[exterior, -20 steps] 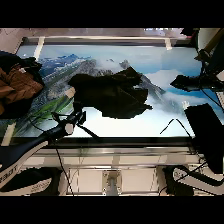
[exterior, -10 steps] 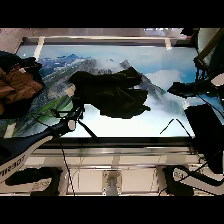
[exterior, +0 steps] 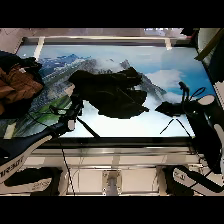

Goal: Fold the clothes and pants, and hang the long-sleeved shirts on hangers.

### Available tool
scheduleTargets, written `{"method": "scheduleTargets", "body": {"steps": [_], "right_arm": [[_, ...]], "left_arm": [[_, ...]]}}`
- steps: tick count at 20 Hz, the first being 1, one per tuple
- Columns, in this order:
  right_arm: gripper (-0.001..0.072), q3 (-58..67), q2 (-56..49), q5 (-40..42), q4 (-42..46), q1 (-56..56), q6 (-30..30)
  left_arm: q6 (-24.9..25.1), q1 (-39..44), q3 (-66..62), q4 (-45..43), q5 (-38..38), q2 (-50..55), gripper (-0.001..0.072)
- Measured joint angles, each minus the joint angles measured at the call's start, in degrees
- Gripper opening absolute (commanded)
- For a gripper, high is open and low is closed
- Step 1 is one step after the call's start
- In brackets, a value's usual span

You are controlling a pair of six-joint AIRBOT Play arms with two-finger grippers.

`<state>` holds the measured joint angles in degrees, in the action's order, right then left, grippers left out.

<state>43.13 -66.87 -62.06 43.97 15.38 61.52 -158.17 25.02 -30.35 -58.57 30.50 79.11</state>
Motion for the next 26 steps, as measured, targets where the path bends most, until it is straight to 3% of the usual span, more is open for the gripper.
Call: {"method": "scheduleTargets", "body": {"steps": [1,4,9,11,13,14,17,19,22,26], "right_arm": [[0.0540,-2.54,0.07,1.31,-4.74,-0.22,-4.00],[0.0542,-6.40,-0.20,4.87,-14.47,-1.81,-12.28],[0.0538,-8.15,-2.05,11.76,-19.37,-5.22,-17.40],[0.0499,-8.39,-3.02,11.50,-18.88,-5.70,-18.12],[0.0375,-8.46,-3.82,12.22,-18.60,-5.97,-18.58],[0.0356,-8.50,-4.33,13.05,-18.62,-6.03,-18.71],[0.0176,-8.55,-6.36,15.52,-20.33,-6.14,-19.82],[0.0005,-8.46,-7.96,16.35,-23.02,-6.19,-22.10],[0.0005,-6.78,-8.83,16.33,-25.35,-6.08,-24.50],[0.0005,-0.66,-4.02,9.44,-21.20,-5.73,-23.34]], "left_arm": [[0.00,0.00,0.00,-1.16,0.11,-0.09,0.0022],[0.00,0.00,0.00,-3.65,0.28,-0.20,0.0023],[0.00,0.00,0.00,-5.05,0.33,-0.22,0.0022],[0.00,0.00,0.00,-5.27,0.33,-0.22,0.0023],[0.00,0.00,0.00,-5.42,0.35,-0.22,0.0023],[0.02,0.00,0.00,-5.57,0.33,-0.22,0.0023],[1.16,-0.04,0.00,-7.56,0.35,-0.22,0.0023],[1.84,-0.11,0.00,-8.87,0.35,-0.22,0.0022],[3.45,-0.17,0.00,-11.08,0.98,-0.96,0.0019],[10.60,-1.40,0.02,-16.55,1.51,-8.55,0.0017]]}}
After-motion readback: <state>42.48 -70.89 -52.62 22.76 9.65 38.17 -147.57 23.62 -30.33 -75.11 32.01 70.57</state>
